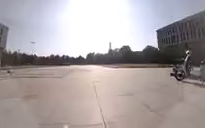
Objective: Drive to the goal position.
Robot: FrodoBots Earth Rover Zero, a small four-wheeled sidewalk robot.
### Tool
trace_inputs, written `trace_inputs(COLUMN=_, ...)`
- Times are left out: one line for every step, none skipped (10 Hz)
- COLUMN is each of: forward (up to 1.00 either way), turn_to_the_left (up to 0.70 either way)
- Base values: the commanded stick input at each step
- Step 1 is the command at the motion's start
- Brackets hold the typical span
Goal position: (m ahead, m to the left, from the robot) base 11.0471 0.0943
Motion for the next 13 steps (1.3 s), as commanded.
trace_inputs(forward=1.00, turn_to_the_left=0.00)
trace_inputs(forward=1.00, turn_to_the_left=0.00)
trace_inputs(forward=1.00, turn_to_the_left=0.00)
trace_inputs(forward=1.00, turn_to_the_left=0.00)
trace_inputs(forward=1.00, turn_to_the_left=0.00)
trace_inputs(forward=1.00, turn_to_the_left=0.00)
trace_inputs(forward=1.00, turn_to_the_left=0.00)
trace_inputs(forward=1.00, turn_to_the_left=0.00)
trace_inputs(forward=1.00, turn_to_the_left=0.00)
trace_inputs(forward=1.00, turn_to_the_left=0.00)
trace_inputs(forward=1.00, turn_to_the_left=0.00)
trace_inputs(forward=1.00, turn_to_the_left=0.00)
trace_inputs(forward=1.00, turn_to_the_left=0.00)
